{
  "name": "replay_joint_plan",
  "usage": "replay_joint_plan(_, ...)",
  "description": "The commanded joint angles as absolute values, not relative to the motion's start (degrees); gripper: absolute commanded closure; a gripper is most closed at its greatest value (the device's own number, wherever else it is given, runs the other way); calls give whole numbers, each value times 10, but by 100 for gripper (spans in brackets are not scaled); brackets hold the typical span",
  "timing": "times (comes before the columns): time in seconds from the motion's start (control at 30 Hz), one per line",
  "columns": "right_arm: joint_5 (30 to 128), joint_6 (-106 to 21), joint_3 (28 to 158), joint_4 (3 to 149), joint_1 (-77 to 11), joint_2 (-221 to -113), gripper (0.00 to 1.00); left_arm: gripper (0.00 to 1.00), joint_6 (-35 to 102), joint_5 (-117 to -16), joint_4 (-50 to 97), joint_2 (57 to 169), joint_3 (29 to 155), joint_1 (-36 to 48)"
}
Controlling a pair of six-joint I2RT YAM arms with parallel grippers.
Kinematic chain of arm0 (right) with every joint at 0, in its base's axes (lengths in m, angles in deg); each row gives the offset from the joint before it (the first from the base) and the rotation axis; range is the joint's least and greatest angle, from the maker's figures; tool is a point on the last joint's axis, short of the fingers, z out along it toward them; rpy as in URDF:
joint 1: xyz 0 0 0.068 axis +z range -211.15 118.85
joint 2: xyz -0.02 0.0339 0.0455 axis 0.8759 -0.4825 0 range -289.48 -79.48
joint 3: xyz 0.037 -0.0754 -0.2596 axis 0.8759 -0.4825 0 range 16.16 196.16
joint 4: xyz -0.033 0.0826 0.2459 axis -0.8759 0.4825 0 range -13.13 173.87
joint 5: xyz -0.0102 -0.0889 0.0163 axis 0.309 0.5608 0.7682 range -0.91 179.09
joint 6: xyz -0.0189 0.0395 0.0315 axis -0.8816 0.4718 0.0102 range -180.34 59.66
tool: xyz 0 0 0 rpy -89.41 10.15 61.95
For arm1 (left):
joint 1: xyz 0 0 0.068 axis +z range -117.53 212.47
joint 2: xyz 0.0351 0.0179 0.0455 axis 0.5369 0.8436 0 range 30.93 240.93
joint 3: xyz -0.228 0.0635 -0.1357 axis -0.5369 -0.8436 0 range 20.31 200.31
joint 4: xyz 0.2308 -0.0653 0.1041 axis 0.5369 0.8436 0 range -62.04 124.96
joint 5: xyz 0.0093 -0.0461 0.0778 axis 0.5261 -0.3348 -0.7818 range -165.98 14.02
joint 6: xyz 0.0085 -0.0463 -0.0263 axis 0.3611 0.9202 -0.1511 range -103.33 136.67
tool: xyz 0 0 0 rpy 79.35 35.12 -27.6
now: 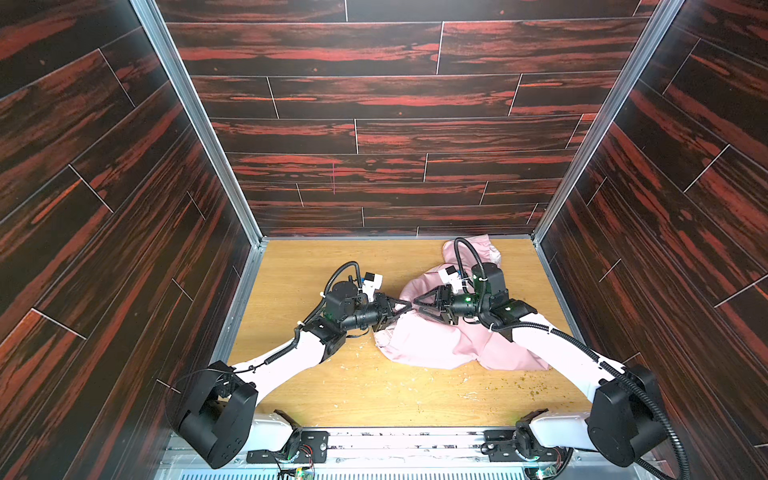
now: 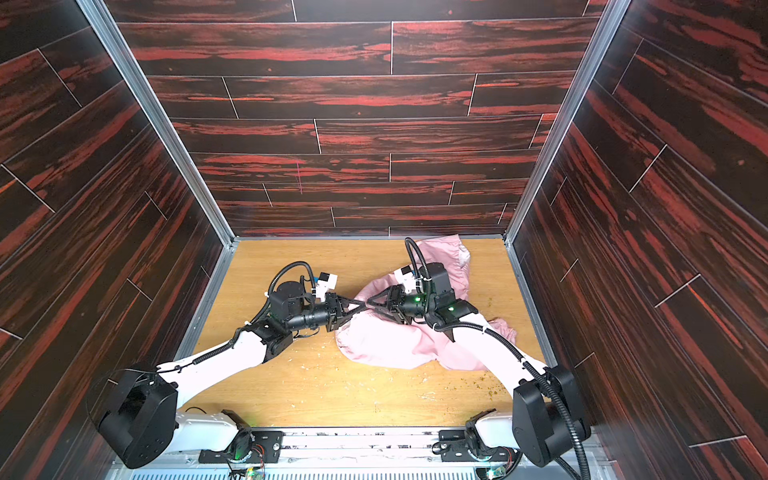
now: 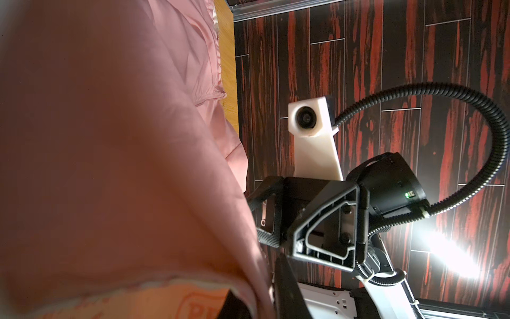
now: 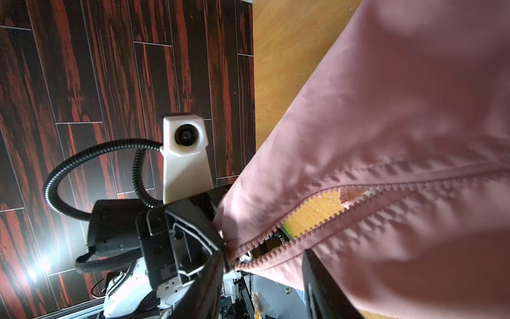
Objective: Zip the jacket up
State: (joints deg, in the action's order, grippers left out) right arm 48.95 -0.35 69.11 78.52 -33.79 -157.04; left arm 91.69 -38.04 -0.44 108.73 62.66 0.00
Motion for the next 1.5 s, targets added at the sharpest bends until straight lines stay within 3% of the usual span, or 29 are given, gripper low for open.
replay_joint_plan(0.0, 466, -15, 681, 771, -336, -1552, 55, 100, 934, -380, -53, 1079, 624, 4)
replay_joint_plan(0.27, 450, 16, 667, 703, -336, -1564, 66, 100, 947, -376, -69, 1089, 631, 9)
replay_joint_plan(0.53, 455, 27, 663, 689, -336, -1564, 69, 100, 970, -361, -88, 1099, 648, 11)
replay_joint_plan(1.0, 457, 47, 647, 653, -337, -1564, 72, 72, 982, -356, -88, 1093, 651, 12)
replay_joint_plan(1.47, 446, 55, 651, 636, -337, -1573, 71, 67, 988, -360, -91, 1089, 647, 12)
